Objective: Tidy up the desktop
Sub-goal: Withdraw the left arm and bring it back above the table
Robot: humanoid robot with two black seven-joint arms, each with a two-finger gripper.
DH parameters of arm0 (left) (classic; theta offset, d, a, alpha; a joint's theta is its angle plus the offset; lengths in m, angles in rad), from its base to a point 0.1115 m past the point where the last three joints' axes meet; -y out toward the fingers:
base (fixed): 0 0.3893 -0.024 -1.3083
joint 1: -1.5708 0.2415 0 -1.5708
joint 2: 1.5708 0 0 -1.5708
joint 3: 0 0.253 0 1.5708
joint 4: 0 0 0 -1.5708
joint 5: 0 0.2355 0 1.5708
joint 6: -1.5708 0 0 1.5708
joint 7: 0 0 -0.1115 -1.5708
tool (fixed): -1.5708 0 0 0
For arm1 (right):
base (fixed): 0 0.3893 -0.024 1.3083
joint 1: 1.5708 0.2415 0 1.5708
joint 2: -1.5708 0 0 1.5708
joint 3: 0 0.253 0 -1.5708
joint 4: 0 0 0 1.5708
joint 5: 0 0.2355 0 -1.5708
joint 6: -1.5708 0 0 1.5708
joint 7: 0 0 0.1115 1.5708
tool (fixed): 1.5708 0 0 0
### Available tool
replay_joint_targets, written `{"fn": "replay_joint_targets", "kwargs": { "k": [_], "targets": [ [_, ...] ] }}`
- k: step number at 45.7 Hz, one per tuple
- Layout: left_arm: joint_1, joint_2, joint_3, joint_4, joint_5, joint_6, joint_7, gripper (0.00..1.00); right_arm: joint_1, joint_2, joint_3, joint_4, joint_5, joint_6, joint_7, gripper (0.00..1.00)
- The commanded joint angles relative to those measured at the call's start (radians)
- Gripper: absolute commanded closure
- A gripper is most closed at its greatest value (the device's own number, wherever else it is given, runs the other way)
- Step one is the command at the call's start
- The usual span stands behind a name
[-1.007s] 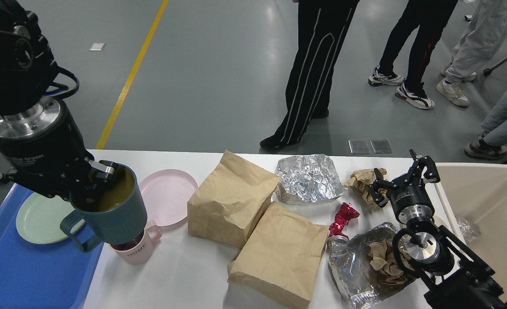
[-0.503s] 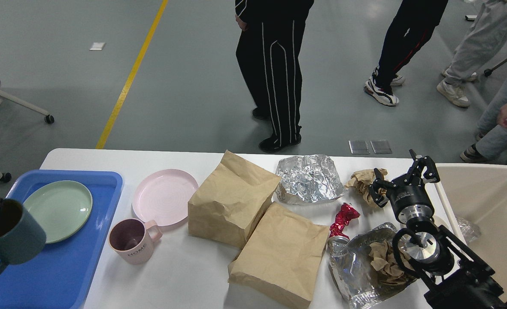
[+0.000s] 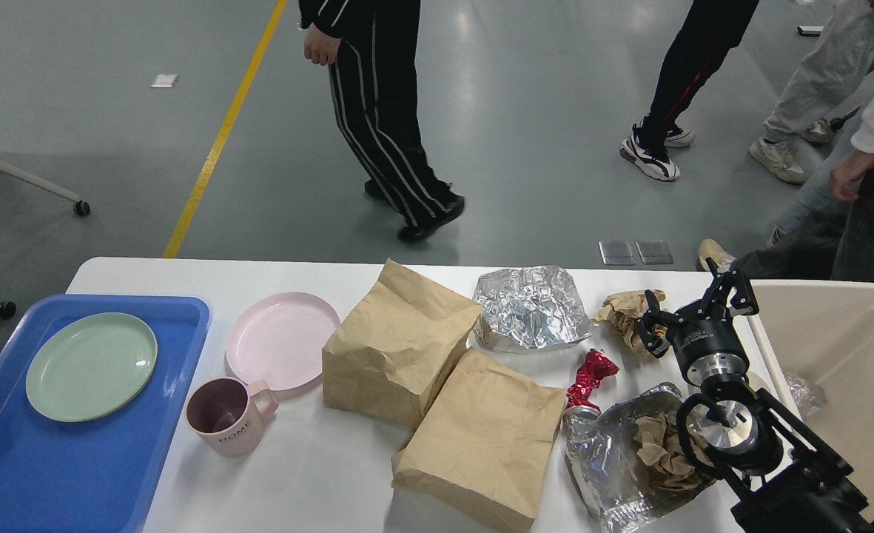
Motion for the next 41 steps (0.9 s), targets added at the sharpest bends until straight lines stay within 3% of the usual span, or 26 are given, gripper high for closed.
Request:
{"fn": "replay_joint_targets", "kwargs": {
  "k": [1,13,20,28,34,35,41],
  "targets": [
    [0.121,-0.045,-0.103,0.122,-0.001,0.003,0.006,1.00,0.000,0.000,0.000,0.000,0.000,0.000,0.000,0.00],
    [0.170,-0.093,-0.135,0.139,-0.004,0.003,0.021,1.00,0.000,0.000,0.000,0.000,0.000,0.000,0.000,0.00],
    [0.170,-0.101,-0.180,0.136,-0.006,-0.008,0.055,1.00,0.000,0.000,0.000,0.000,0.000,0.000,0.000,0.00],
    [0.172,-0.102,-0.187,0.136,-0.015,0.007,0.056,0.98,0.000,0.000,0.000,0.000,0.000,0.000,0.000,0.00],
    [0.172,-0.107,-0.189,0.127,-0.020,0.035,0.047,0.78,0.000,0.000,0.000,0.001,0.000,0.000,0.000,0.00],
    [0.175,-0.116,-0.193,0.127,-0.021,0.047,0.044,0.68,0.000,0.000,0.000,0.000,0.000,0.000,0.000,0.00],
    [0.202,-0.119,-0.241,0.127,-0.041,0.058,0.041,0.31,0.000,0.000,0.000,0.000,0.000,0.000,0.000,0.00]
  ]
}}
